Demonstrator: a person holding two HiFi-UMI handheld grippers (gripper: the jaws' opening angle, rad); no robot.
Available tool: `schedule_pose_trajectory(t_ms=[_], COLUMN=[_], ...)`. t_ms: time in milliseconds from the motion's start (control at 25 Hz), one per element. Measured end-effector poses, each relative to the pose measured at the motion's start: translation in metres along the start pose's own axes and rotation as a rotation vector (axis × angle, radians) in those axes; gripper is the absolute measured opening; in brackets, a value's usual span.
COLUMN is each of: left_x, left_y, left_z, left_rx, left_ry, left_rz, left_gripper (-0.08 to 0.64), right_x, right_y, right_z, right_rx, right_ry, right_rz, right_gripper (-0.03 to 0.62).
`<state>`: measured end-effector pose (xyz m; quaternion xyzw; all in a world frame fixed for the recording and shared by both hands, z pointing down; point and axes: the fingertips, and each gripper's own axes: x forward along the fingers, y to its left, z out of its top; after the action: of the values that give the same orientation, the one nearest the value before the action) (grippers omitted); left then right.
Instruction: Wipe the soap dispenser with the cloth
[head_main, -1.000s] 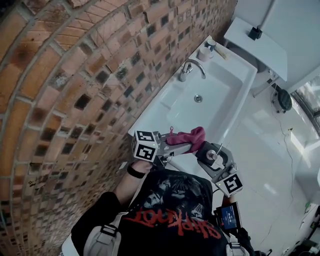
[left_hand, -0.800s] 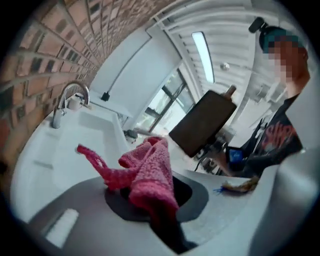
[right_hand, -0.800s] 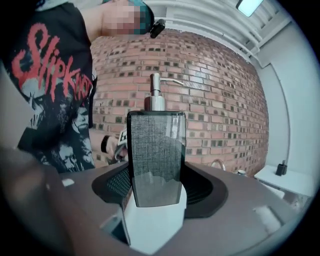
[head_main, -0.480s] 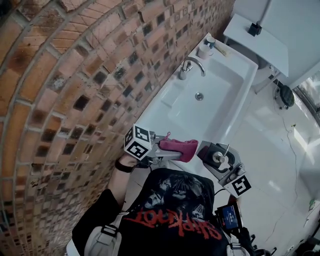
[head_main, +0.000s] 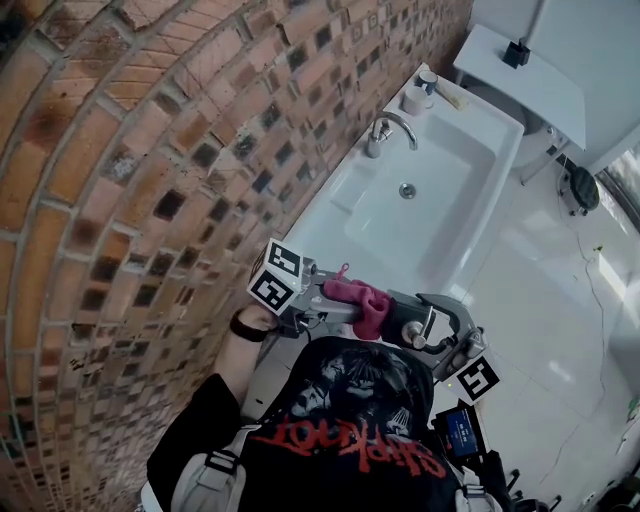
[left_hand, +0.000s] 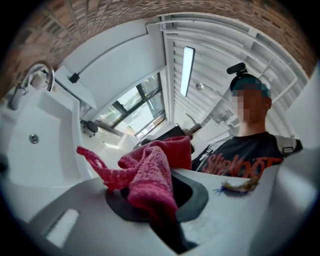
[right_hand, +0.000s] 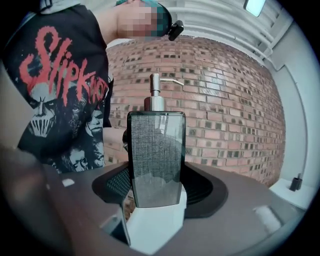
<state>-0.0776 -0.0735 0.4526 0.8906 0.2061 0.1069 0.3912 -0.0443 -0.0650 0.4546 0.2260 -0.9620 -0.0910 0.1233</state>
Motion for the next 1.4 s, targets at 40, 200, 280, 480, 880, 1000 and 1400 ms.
schedule_pose_trajectory(t_ms=[40,200,280,480,880,1000,1400], left_x=[0.000,-0.016,-0.025,-0.017,0.012,0.014,0.016], left_y=[0.012,0.080,0.094,0.021,-0.046,-0.043,-0.010], left_z=[-0.004,-0.036,-0.034,0.040,0.047,0.044,0.025], left_rx=[-0.003,0.088,0.188,0.618,0.900,0.834,0.807], left_ry=[0.005,0.169,0.199,-0.027,0.034,0.012,0.160], left_rz=[0.052,0.441,0.546,0.415,0.183,0.199,0.377], left_gripper=[0.052,0.052,0.052,0.052,0.052,0.052,0.052], right_x=[-0.002,-0.010,-0.013,-0.002,0.002,-0.007,-0.016], right_y=[0.000,0.005,0.014,0.028,0.026,0.021,0.016], right_z=[0.004,0.018,0.025,0.024,0.017,0.017,0.017], right_rx=[-0.002,0.041,0.079,0.040,0.022,0.038,0.120], right_ry=[0.002,-0.037,-0.069,-0.051,-0.024,-0.024,-0.045], right_rz=[0.002,0.038,0.085,0.155,0.149,0.136,0.126], right_gripper=[0.302,0.302,0.302,0.302,0.302,0.302,0.302])
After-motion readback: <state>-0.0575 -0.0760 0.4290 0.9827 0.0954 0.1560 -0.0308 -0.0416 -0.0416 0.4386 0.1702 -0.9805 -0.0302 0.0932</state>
